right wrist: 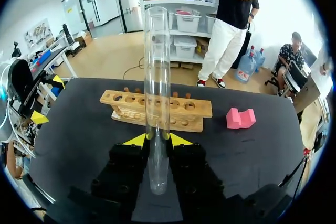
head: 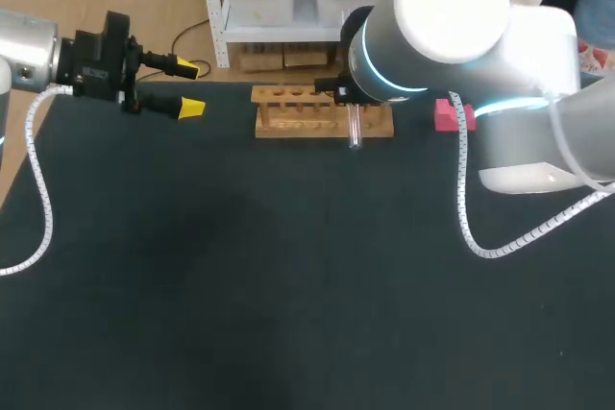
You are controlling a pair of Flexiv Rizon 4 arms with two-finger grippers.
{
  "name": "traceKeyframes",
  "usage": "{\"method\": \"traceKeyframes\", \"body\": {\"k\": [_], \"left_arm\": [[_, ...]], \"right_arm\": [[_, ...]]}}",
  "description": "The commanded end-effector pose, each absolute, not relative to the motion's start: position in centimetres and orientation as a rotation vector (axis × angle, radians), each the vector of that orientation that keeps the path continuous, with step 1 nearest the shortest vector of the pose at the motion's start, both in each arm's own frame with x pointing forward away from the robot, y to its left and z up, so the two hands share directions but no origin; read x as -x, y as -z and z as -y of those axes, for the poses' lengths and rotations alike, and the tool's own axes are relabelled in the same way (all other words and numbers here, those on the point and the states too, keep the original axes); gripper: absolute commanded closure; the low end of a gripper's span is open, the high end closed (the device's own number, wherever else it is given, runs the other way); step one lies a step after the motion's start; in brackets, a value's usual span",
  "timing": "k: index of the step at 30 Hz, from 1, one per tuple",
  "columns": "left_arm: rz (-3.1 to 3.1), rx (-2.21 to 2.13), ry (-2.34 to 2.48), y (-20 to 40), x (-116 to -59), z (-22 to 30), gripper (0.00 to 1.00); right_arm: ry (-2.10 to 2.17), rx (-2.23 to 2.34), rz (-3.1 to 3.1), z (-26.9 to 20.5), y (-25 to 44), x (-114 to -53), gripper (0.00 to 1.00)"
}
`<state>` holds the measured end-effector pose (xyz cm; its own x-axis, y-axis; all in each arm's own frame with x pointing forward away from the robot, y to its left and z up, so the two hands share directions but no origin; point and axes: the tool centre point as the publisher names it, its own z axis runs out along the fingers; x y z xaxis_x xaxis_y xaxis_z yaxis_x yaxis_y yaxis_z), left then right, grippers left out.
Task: Grasp the test tube, adjust it, and insert it.
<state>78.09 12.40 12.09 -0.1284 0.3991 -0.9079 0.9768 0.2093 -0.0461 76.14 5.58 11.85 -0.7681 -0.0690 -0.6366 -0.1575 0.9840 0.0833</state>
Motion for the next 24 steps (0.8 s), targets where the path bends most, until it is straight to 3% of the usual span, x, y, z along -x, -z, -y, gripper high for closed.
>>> {"method": "traceKeyframes", "body": {"k": [1, 24], "left_arm": [[-1.666, -1.307, 0.89, -12.0, -77.9, -12.4, 0.0], [-1.666, -1.307, 0.89, -12.0, -77.9, -12.4, 0.0]], "right_arm": [[-0.173, 0.156, -2.441, -5.5, -11.8, -75.9, 1.0], [-0.158, -0.07, -2.12, -6.8, -13.4, -78.9, 1.0]]}}
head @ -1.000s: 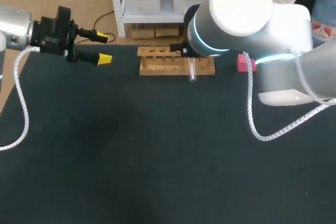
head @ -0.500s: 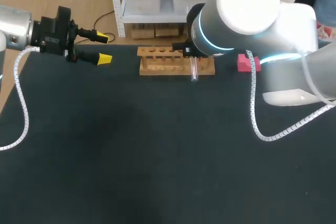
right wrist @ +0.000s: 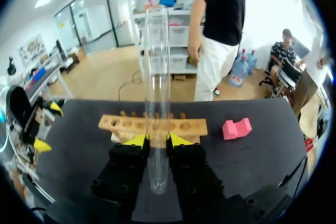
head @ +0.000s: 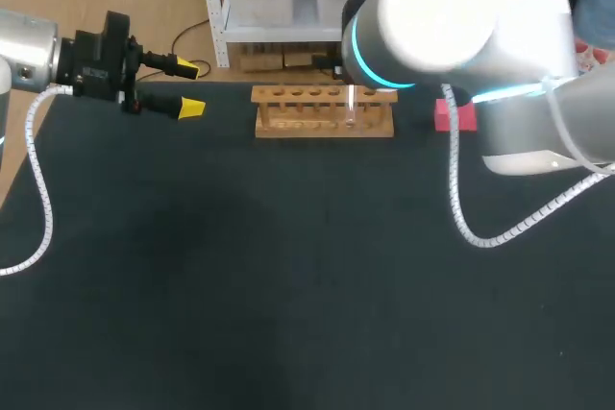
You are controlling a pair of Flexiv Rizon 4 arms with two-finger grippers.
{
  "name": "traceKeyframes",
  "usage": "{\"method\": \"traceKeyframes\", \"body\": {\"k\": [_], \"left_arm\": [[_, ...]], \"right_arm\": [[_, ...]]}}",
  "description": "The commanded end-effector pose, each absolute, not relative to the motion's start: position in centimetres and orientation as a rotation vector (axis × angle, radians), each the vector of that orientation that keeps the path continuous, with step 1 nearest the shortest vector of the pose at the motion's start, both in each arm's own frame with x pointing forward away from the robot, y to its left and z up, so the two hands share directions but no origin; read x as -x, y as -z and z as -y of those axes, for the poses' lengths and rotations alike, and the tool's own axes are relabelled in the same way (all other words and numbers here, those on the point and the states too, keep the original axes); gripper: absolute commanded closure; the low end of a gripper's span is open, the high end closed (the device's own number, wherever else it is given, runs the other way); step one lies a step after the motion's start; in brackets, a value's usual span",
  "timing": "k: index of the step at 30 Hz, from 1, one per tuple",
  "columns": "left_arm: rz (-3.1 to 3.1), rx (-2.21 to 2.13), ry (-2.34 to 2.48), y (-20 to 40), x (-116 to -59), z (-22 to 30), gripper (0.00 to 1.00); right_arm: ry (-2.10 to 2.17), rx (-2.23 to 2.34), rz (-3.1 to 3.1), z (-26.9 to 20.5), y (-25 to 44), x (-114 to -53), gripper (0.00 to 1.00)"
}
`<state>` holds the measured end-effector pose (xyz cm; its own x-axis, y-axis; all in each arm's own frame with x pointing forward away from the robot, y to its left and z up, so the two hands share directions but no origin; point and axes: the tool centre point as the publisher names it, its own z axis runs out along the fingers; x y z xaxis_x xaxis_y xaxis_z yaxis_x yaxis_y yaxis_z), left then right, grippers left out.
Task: Grasp the test tube, adjust it, and insert it.
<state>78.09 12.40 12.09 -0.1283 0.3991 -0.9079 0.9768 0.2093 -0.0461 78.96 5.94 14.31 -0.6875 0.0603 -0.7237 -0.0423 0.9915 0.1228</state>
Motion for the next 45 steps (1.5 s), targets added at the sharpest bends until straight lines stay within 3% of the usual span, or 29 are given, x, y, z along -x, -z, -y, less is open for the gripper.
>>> {"method": "traceKeyframes", "body": {"k": [1, 45], "left_arm": [[-1.666, -1.307, 0.89, -12.0, -77.9, -12.4, 0.0], [-1.666, -1.307, 0.89, -12.0, -77.9, -12.4, 0.0]], "right_arm": [[-0.164, -0.087, -2.11, -6.9, -13.4, -78.9, 1.0], [-0.053, -0.122, -1.802, -4.2, -14.7, -86.1, 1.0]]}}
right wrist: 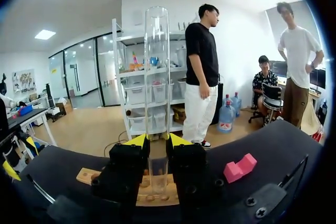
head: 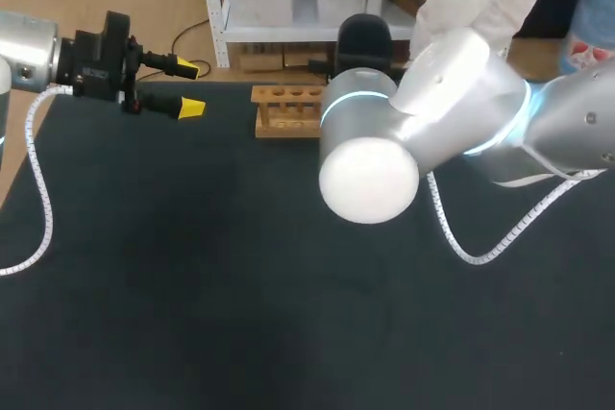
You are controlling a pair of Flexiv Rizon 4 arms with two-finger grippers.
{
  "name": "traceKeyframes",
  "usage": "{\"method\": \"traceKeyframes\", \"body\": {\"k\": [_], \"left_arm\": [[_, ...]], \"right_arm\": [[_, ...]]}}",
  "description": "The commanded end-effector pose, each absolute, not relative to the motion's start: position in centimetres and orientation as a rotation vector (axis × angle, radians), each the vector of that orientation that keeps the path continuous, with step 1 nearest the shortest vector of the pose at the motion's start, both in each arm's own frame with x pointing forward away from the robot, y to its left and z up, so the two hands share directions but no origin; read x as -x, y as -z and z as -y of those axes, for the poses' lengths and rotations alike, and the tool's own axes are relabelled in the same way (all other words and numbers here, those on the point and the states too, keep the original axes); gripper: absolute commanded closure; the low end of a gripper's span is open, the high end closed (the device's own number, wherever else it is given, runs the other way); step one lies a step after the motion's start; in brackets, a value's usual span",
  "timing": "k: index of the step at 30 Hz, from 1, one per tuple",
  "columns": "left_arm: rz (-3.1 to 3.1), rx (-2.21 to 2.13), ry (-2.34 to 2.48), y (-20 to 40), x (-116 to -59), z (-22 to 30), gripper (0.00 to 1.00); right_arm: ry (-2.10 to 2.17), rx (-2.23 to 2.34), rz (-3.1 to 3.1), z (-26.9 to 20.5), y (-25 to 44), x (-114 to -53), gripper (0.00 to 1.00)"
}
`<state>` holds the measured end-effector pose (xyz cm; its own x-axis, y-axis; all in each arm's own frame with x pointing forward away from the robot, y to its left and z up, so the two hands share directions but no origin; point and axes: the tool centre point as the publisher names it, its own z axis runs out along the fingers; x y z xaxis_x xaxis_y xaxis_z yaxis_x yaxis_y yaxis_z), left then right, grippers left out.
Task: Grasp the test tube, adjust it, and insert it.
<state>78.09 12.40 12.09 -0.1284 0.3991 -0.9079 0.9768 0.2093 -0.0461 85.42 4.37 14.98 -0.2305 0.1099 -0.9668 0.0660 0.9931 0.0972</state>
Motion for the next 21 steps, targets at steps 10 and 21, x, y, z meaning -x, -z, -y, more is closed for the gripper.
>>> {"method": "traceKeyframes", "body": {"k": [10, 21], "left_arm": [[-1.666, -1.307, 0.89, -12.0, -77.9, -12.4, 0.0], [-1.666, -1.307, 0.89, -12.0, -77.9, -12.4, 0.0]], "right_arm": [[-0.035, -0.094, -1.767, -4.4, -13.5, -86.9, 1.0], [-0.026, -0.102, -1.756, -4.3, -12.8, -87.5, 1.0]]}}
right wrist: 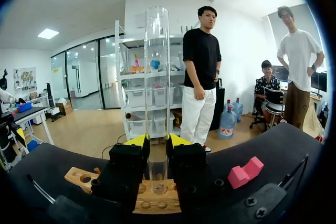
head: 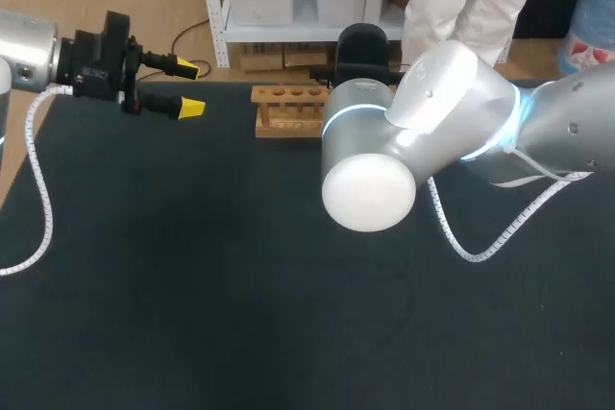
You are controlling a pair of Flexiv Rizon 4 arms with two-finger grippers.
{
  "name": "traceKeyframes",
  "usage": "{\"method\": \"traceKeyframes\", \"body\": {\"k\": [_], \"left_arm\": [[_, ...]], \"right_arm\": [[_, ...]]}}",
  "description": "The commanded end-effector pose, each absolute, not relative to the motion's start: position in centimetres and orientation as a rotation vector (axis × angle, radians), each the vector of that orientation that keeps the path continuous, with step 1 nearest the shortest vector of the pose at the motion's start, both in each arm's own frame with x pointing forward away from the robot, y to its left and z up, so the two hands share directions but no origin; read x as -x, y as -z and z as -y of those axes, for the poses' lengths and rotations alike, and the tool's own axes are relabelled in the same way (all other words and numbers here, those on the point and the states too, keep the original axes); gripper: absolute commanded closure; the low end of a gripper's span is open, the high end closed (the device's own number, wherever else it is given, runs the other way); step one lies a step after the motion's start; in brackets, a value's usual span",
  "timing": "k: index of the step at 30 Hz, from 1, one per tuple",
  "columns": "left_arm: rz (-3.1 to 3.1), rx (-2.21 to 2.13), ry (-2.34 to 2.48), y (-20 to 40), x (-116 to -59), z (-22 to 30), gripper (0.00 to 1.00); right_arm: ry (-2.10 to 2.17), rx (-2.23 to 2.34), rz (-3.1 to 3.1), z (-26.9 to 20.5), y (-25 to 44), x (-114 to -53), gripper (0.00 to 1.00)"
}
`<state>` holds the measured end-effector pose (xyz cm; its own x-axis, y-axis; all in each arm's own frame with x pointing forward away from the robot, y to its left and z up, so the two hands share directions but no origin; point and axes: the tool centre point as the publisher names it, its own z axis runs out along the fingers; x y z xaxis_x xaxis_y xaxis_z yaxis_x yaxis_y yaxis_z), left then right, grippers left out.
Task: Grasp the test tube, adjust it, and insert it.
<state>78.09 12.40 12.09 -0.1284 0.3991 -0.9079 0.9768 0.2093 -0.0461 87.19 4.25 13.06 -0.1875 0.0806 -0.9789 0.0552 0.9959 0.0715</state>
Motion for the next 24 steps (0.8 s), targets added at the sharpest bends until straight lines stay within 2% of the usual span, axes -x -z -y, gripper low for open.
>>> {"method": "traceKeyframes", "body": {"k": [1, 24], "left_arm": [[-1.666, -1.307, 0.89, -12.0, -77.9, -12.4, 0.0], [-1.666, -1.307, 0.89, -12.0, -77.9, -12.4, 0.0]], "right_arm": [[-0.025, -0.102, -1.755, -4.2, -12.7, -87.5, 1.0], [-0.052, -0.121, -1.8, -4.3, -9.6, -88.0, 1.0]]}}
